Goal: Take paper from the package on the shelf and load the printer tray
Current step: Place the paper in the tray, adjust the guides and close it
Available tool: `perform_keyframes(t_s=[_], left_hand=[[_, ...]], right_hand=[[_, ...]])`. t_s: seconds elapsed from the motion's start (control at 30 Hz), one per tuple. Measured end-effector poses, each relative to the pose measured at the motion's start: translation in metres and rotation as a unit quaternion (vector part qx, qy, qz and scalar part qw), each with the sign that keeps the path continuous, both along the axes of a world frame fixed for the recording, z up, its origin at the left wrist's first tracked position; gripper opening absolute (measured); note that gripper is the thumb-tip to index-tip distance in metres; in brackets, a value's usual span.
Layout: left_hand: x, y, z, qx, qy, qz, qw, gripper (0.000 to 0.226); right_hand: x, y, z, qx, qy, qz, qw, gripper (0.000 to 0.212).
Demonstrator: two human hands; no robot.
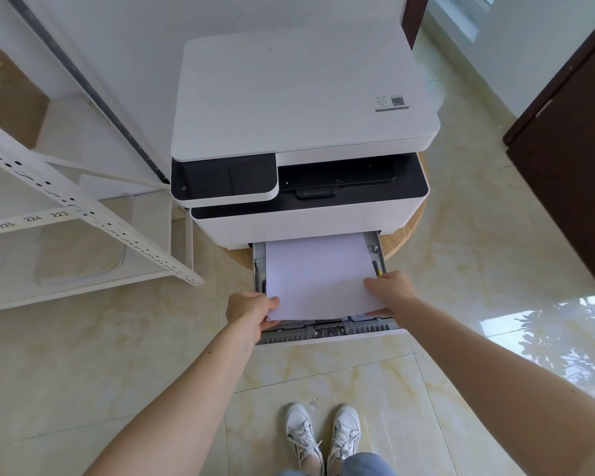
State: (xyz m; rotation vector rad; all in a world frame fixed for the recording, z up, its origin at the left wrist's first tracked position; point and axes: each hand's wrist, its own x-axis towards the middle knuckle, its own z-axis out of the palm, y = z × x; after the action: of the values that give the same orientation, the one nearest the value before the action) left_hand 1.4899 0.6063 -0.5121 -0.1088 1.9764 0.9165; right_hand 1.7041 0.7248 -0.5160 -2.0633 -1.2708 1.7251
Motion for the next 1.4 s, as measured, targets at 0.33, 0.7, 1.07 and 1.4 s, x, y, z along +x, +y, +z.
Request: perform_keyframes(t_s=[0.33,0.7,1.07,1.4], left_hand=[[0.01,-0.011,-0.008,0.013,0.111,-0.072,0.991,0.02],[0.033,-0.02,0.003,-0.036,0.418,-0.334,0.844,0.014],[0.063,-0.024,-0.017,0.092,0.373,-0.586,0.714,0.051],[0.07,-0.031,-0.018,0.098,0.428,-0.582,0.685,0.035]], right_hand=[[0.012,-0.014,-0.009,0.024,-0.08,0.029,0.996,0.014],[0.013,-0.019,-0.01,0.045,-0.086,0.007,0.995,0.011],[0.012,-0.027,-0.009,0.09,-0.134,0.069,0.984,0.019],[0.008,-0.033,-0.009,0.152,-0.197,0.1,0.963,0.021]])
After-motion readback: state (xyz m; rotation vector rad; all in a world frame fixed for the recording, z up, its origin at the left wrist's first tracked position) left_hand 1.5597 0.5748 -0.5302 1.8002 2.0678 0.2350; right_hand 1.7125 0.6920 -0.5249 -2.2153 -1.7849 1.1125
